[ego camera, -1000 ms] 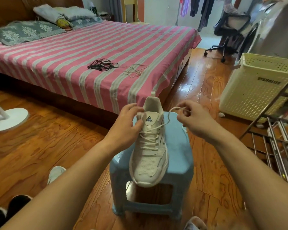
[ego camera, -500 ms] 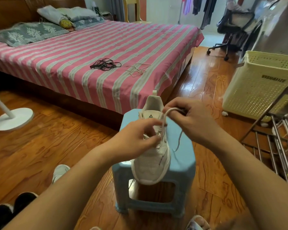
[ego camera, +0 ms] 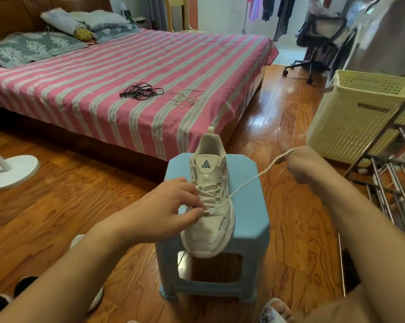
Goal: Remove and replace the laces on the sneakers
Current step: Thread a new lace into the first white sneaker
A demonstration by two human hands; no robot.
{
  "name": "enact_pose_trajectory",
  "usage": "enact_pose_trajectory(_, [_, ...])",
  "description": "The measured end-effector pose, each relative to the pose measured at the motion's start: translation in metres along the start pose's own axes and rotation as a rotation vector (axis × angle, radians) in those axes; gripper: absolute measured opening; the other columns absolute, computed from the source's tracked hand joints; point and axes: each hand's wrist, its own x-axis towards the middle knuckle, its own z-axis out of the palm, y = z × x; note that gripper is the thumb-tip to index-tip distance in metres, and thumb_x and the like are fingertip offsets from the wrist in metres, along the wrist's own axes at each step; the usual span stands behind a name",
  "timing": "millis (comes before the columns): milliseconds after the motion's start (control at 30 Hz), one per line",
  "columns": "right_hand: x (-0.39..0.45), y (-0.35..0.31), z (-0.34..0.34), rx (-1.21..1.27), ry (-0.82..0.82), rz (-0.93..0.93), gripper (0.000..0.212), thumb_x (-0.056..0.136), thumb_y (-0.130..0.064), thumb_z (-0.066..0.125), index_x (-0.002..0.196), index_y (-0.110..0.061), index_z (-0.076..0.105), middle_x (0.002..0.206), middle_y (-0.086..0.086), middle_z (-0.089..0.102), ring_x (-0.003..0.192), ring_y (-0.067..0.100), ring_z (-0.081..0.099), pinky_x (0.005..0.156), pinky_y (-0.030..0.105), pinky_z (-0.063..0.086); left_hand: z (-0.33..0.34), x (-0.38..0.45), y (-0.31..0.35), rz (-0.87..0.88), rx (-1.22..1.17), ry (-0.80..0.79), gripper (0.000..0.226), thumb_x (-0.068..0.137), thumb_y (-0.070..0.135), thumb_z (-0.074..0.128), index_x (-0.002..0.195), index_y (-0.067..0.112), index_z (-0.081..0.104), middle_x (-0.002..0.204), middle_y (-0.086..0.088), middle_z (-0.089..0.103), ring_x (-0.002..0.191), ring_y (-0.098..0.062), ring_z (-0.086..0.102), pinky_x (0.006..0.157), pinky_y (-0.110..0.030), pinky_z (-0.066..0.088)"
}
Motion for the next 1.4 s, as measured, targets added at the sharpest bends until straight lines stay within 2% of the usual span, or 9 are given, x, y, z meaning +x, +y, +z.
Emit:
enact_pose_trajectory(67, [-0.014, 0.001, 0.006, 0.331, -0.181, -0.049, 0.029, 0.105, -0.011, 0.045, 0.094, -0.007, 0.072, 0.061, 0.003, 0.051, 0.053, 0.016, 0.045, 0.048, 0.028, 0.042, 0.007, 0.005, 0.002, 0.016, 0.155, 0.023, 0.035, 0.095, 0.055, 0.048, 0.111, 0.042, 0.076, 0.112, 0.026, 0.053, 0.120, -0.004, 0.041, 0.102, -0.028, 0.034])
enact_pose_trajectory(233, [-0.035, -0.005, 0.008, 0.528, -0.385, -0.175, 0.027, 0.099, 0.007, 0.049, 0.109, -0.003, 0.072, 0.090, 0.012, 0.070, 0.084, 0.022, 0.071, 0.082, 0.033, 0.060, 0.032, 0.042, 0.004, -0.201, 0.284, 0.475, 0.021, 0.093, 0.028, 0.066, 0.111, 0.032, 0.076, 0.122, 0.005, 0.053, 0.121, -0.021, 0.036, 0.099, -0.046, 0.035])
enact_pose_trajectory(400, [-0.047, -0.013, 0.012, 0.861, -0.540, -0.010, 0.055, 0.083, 0.030, 0.030, 0.116, 0.008, 0.067, 0.100, 0.023, 0.070, 0.095, 0.030, 0.072, 0.089, 0.039, 0.060, 0.028, 0.074, -0.003, -0.352, 0.182, 0.438, 0.013, 0.092, 0.034, 0.069, 0.097, 0.042, 0.078, 0.149, 0.005, 0.040, 0.139, -0.025, 0.024, 0.111, -0.046, 0.024])
enact_pose_trajectory(567, [-0.050, -0.013, 0.022, 1.170, -0.745, 0.222, 0.038, 0.098, -0.015, 0.050, 0.117, 0.014, 0.066, 0.102, 0.024, 0.068, 0.087, 0.027, 0.069, 0.085, 0.036, 0.060, 0.021, 0.084, -0.008, -0.317, 0.093, 0.358, 0.020, 0.092, 0.031, 0.069, 0.092, 0.050, 0.076, 0.157, 0.013, 0.033, 0.144, -0.019, 0.017, 0.119, -0.044, 0.013])
enact_pose_trajectory(633, [-0.048, -0.011, 0.031, 1.058, -0.727, 0.228, 0.039, 0.097, -0.028, 0.061, 0.109, 0.009, 0.067, 0.090, 0.017, 0.069, 0.073, 0.017, 0.065, 0.070, 0.027, 0.061, 0.017, 0.086, -0.012, -0.308, 0.047, 0.318, 0.025, 0.091, 0.030, 0.070, 0.088, 0.054, 0.073, 0.159, 0.013, 0.032, 0.146, -0.017, 0.016, 0.120, -0.042, 0.011])
enact_pose_trajectory(733, [-0.049, -0.012, 0.049, 0.718, -0.617, 0.079, 0.010, 0.093, -0.007, 0.067, 0.100, -0.001, 0.063, 0.074, 0.006, 0.059, 0.059, 0.009, 0.053, 0.051, 0.017, 0.048, 0.010, 0.087, -0.017, -0.282, -0.048, 0.249, 0.041, 0.089, 0.031, 0.069, 0.074, 0.069, 0.066, 0.160, 0.011, 0.031, 0.149, -0.019, 0.016, 0.124, -0.048, 0.014])
enact_pose_trajectory(933, [-0.045, -0.012, 0.063, 0.279, -0.327, -0.254, 0.011, 0.092, -0.009, 0.071, 0.100, -0.013, 0.076, 0.060, -0.007, 0.063, 0.050, 0.006, 0.052, 0.051, 0.021, 0.047, 0.009, 0.091, -0.021, -0.272, -0.105, 0.191, 0.063, 0.093, 0.006, 0.059, 0.079, 0.067, 0.069, 0.163, 0.010, 0.028, 0.150, -0.016, 0.016, 0.125, -0.041, 0.014])
enact_pose_trajectory(1067, [-0.040, -0.008, 0.061, -0.087, -0.270, -0.400, 0.005, 0.090, -0.026, 0.075, 0.089, -0.023, 0.079, 0.076, -0.011, 0.071, 0.069, 0.001, 0.063, 0.063, 0.016, 0.047, 0.009, 0.090, -0.023, -0.285, -0.157, 0.163, 0.065, 0.094, 0.004, 0.056, 0.081, 0.066, 0.070, 0.164, 0.014, 0.024, 0.148, -0.011, 0.013, 0.120, -0.031, 0.011])
enact_pose_trajectory(1400, [-0.046, -0.006, 0.070, 0.304, -0.255, -0.295, 0.013, 0.098, -0.007, 0.059, 0.087, -0.006, 0.066, 0.085, 0.012, 0.073, 0.078, 0.022, 0.075, 0.068, 0.036, 0.063, 0.010, 0.088, -0.020, -0.286, -0.127, 0.185, 0.040, 0.093, 0.020, 0.069, 0.088, 0.060, 0.071, 0.162, 0.010, 0.028, 0.148, -0.017, 0.017, 0.125, -0.044, 0.015])
